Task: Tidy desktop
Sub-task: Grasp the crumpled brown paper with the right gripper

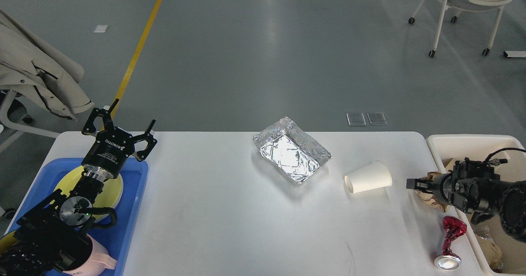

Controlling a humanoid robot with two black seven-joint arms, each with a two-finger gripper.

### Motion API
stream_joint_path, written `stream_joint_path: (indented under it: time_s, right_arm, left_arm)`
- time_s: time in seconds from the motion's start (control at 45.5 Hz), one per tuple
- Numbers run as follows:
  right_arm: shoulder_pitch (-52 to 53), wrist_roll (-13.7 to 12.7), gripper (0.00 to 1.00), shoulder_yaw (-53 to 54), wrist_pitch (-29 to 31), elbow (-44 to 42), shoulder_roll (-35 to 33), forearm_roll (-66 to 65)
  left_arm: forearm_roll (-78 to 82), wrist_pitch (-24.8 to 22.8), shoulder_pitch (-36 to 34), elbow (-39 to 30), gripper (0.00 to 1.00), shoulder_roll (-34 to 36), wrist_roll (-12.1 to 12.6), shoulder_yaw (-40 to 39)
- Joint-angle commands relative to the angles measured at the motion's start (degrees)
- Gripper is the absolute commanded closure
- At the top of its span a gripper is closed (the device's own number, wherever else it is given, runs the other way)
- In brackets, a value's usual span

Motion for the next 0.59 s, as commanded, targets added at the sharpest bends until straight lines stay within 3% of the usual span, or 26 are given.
stream_joint_path:
  time_s: [0.0, 0.044, 0.329, 0.439, 0.571]
  right_arm:
    - [-0.4, 0.1, 0.72, 0.1, 0.3, 0.2, 0.1, -0.1]
    - [-0.4, 0.5, 1.00, 0.1, 0.7, 0.2, 0.0, -0.1]
    - [6.5, 1.4, 1.00, -0.7, 3.7, 5.1, -2.2, -0.2]
    - [21.6, 2.3, 1.00, -1.5, 6.0, 19.2, -10.2, -2.2]
    - [43.1, 3.1, 1.00, -7.0, 11.9, 33.1, -14.7, -9.2]
  left_arm:
    - [0.0, 0.0, 0.0, 0.0, 0.00, 0.0, 0.0, 0.0]
    - [0.0, 0.0, 0.0, 0.0, 0.00, 0.0, 0.0, 0.0]
    - [0.0, 0.0, 0.0, 0.0, 0.00, 0.0, 0.0, 0.0]
    - [0.0, 0.0, 0.0, 0.0, 0.00, 0.0, 0.0, 0.0]
    - [0.0, -0.1, 0.0, 0.0, 0.00, 0.0, 0.0, 0.0]
